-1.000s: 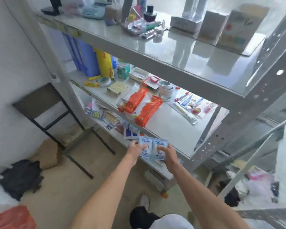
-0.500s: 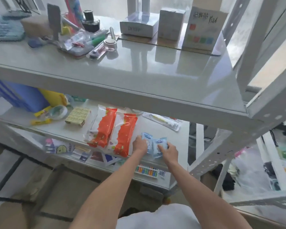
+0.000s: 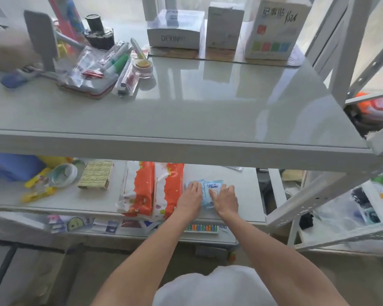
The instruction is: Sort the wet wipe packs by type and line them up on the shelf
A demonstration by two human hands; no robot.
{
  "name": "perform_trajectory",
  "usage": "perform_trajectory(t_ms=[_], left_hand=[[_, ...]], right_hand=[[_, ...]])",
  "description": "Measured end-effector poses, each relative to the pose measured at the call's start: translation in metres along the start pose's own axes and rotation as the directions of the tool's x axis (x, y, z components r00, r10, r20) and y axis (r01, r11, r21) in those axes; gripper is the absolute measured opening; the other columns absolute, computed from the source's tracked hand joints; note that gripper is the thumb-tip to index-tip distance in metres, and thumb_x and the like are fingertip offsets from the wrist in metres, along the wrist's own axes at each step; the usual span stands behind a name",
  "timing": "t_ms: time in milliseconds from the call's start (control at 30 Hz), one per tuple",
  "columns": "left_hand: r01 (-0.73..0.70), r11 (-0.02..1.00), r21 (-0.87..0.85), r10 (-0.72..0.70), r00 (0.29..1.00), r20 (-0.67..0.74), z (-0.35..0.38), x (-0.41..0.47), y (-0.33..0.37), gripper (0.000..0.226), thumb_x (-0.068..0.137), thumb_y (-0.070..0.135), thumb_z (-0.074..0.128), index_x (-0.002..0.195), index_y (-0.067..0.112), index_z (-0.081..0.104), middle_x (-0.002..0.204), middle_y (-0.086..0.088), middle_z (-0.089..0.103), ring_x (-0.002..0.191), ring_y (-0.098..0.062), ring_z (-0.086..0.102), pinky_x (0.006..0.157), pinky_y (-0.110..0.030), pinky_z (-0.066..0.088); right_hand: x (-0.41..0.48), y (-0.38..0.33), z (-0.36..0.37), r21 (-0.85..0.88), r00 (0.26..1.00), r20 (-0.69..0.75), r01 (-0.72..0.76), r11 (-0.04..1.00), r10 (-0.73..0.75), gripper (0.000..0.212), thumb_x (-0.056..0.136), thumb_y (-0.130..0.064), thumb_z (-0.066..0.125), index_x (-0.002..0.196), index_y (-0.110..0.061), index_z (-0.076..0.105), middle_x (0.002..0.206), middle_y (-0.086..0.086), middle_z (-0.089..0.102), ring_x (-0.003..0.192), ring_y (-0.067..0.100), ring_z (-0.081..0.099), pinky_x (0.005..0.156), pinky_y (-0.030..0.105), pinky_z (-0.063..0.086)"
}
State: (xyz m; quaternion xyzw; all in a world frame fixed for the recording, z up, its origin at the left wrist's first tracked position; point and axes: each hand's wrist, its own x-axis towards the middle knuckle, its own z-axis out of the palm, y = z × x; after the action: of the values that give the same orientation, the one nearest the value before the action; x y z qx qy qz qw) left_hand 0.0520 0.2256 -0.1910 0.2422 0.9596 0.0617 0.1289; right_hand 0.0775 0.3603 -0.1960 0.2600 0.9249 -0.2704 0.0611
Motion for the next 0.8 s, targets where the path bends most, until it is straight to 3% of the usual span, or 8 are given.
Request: perform_trajectory(t_ms=[133, 200, 433, 567, 700, 800], left_hand=[[-0.032, 0.998, -0.063, 0.031, 0.999, -0.015, -0.004, 0.009, -0.012, 0.044, 0.093, 0.004, 0.05, 0.137, 0.0, 0.044, 0.137, -0.016, 0.047, 0.132, -0.028, 0.044, 0.114, -0.033, 0.037], [-0.056, 0.996, -0.07, 0.055, 0.998, -0.017, -0.007, 0.01, -0.013, 0.036, 0.096, 0.011, 0.046, 0.131, 0.004, 0.047, 0.13, -0.014, 0.051, 0.125, -0.027, 0.049, 0.109, -0.034, 0.042], [-0.136, 0.988, 0.074, 0.134, 0.99, 0.039, -0.019, -0.005, -0.005, 0.056, 0.095, 0.002, 0.048, 0.148, 0.0, 0.033, 0.157, -0.021, 0.031, 0.149, -0.032, 0.027, 0.123, -0.038, 0.027], [-0.175, 0.984, -0.043, 0.175, 0.985, -0.01, -0.023, -0.027, 0.002, 0.06, 0.091, -0.005, 0.053, 0.148, 0.0, 0.037, 0.162, -0.017, 0.029, 0.153, -0.029, 0.024, 0.124, -0.037, 0.028], [-0.26, 0.948, -0.182, 0.254, 0.966, -0.054, -0.014, -0.045, 0.028, 0.045, 0.089, -0.003, 0.056, 0.133, 0.003, 0.053, 0.146, -0.012, 0.047, 0.128, -0.031, 0.054, 0.1, -0.036, 0.05], [-0.345, 0.914, -0.214, 0.349, 0.937, -0.021, -0.005, -0.056, 0.056, 0.035, 0.092, 0.001, 0.053, 0.126, 0.003, 0.06, 0.13, -0.01, 0.058, 0.114, -0.03, 0.061, 0.089, -0.036, 0.05]], right_hand=[[0.001, -0.007, 0.0, 0.028, 0.999, 0.039, -0.022, 0.999, 0.021, 0.048, 0.101, -0.047, 0.055, 0.126, -0.005, 0.055, 0.122, 0.014, 0.052, 0.109, 0.034, 0.062, 0.088, 0.039, 0.049], [0.0, -0.008, -0.002, 0.055, 0.997, 0.06, -0.045, 0.997, 0.042, 0.047, 0.102, -0.045, 0.053, 0.13, -0.006, 0.054, 0.125, 0.015, 0.05, 0.111, 0.035, 0.06, 0.091, 0.04, 0.048], [-0.012, -0.01, -0.001, 0.074, 0.996, 0.084, -0.04, 0.996, 0.034, 0.038, 0.102, -0.037, 0.05, 0.122, -0.006, 0.059, 0.122, 0.016, 0.049, 0.113, 0.035, 0.056, 0.095, 0.04, 0.047], [-0.031, -0.01, -0.002, -0.002, 0.995, -0.087, -0.051, 0.999, 0.051, 0.033, 0.104, -0.032, 0.048, 0.122, -0.007, 0.06, 0.124, 0.015, 0.054, 0.115, 0.031, 0.052, 0.095, 0.041, 0.047], [-0.058, 0.014, -0.001, 0.078, 0.983, -0.144, -0.101, 0.992, 0.112, 0.04, 0.102, -0.022, 0.048, 0.14, -0.014, 0.056, 0.128, 0.015, 0.053, 0.117, 0.032, 0.051, 0.096, 0.043, 0.046], [-0.089, 0.054, -0.009, 0.142, 0.966, -0.174, -0.17, 0.975, 0.193, 0.04, 0.102, -0.021, 0.045, 0.14, -0.019, 0.056, 0.131, 0.012, 0.052, 0.118, 0.031, 0.055, 0.095, 0.043, 0.049]])
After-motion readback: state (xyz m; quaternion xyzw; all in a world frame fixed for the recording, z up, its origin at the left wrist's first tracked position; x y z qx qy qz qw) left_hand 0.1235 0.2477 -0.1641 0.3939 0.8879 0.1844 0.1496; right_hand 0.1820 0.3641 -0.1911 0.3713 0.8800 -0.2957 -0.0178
